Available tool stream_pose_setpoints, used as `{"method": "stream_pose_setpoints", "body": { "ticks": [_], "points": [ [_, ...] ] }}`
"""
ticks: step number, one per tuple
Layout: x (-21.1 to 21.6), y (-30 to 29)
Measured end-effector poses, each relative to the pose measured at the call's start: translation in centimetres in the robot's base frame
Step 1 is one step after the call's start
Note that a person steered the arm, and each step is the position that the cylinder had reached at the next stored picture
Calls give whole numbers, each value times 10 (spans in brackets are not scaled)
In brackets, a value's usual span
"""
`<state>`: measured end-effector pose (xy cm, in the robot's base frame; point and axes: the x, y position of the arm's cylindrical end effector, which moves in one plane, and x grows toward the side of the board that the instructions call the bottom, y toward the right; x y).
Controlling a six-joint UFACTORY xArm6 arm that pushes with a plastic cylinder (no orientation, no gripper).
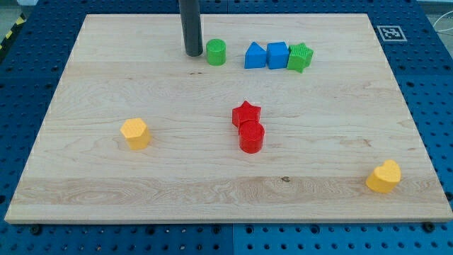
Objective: Push the green circle closer to the blue triangle
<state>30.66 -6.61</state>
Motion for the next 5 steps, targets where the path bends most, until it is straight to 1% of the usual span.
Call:
{"method": "stream_pose_setpoints", "body": {
  "ticks": [1,5],
  "points": [
    [8,3],
    [14,18]
  ]
}}
